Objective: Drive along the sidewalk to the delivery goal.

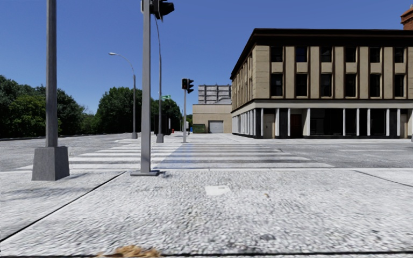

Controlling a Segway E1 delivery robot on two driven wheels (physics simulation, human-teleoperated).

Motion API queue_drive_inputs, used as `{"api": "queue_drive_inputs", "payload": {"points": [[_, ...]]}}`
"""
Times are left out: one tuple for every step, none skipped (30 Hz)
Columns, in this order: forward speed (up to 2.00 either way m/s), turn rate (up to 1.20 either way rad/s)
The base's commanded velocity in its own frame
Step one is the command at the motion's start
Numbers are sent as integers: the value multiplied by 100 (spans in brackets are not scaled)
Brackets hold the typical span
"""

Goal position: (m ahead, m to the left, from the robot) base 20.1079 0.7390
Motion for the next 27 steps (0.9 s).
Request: {"api": "queue_drive_inputs", "payload": {"points": [[200, 0], [200, 0], [200, 0], [200, 0], [200, 0], [200, 0], [200, 0], [200, 0], [200, 0], [200, 0], [200, 0], [200, 0], [200, 0], [200, 0], [200, 0], [200, 0], [200, 0], [200, 0], [200, 0], [200, 0], [200, 0], [200, 0], [200, 0], [200, 0], [200, 0], [200, 0], [200, 0]]}}
